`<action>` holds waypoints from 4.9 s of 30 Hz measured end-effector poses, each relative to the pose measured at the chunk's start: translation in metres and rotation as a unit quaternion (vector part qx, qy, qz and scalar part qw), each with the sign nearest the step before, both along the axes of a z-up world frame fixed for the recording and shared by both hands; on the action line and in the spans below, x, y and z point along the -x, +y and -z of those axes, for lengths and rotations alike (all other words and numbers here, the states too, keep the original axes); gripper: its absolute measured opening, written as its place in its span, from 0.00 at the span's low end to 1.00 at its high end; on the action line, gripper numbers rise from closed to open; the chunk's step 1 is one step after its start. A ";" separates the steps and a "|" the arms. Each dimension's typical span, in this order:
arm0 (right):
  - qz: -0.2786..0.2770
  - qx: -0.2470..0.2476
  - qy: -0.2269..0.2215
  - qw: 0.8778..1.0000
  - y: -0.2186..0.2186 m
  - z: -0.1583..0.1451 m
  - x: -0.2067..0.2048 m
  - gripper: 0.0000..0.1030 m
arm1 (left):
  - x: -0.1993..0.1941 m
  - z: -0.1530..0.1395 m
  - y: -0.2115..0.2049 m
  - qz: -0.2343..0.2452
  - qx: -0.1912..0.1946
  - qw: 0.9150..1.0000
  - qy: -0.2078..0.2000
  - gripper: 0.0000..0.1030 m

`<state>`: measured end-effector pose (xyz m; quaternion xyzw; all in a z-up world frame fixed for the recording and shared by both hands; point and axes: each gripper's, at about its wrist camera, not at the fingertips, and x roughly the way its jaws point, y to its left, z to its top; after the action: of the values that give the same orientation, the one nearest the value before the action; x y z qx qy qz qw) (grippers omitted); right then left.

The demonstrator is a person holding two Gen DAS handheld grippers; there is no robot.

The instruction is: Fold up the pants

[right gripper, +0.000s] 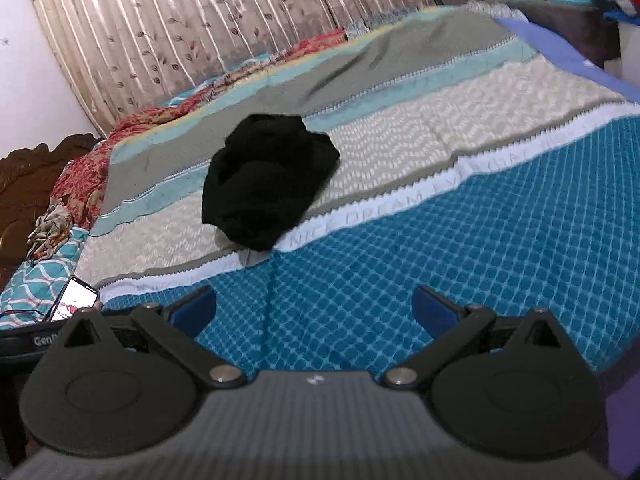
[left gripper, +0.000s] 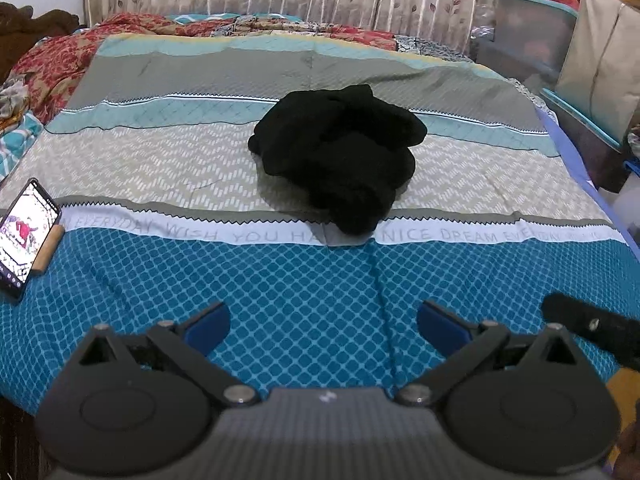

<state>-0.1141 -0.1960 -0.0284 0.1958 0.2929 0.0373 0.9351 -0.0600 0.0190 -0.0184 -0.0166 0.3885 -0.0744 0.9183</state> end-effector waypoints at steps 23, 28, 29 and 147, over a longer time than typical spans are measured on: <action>0.011 -0.005 0.025 1.000 -0.008 0.004 -0.008 1.00 | -0.012 0.007 0.012 -0.030 -0.032 0.999 0.024 1.00; 0.015 -0.007 0.041 0.999 -0.007 0.011 -0.017 1.00 | -0.021 0.017 0.012 -0.026 -0.043 0.998 0.042 1.00; 0.016 -0.009 0.044 0.999 -0.007 0.012 -0.018 1.00 | -0.023 0.019 0.013 -0.026 -0.043 0.998 0.047 1.00; 0.052 0.147 -0.047 0.987 -0.070 -0.070 -0.030 0.53 | -0.105 -0.100 0.141 -0.060 0.186 0.976 -0.095 0.18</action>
<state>-0.0843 -0.2661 0.0416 0.0693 0.2400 -0.0457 0.9672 0.0448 0.1601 0.0812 -0.2034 0.2768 -0.0910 0.9347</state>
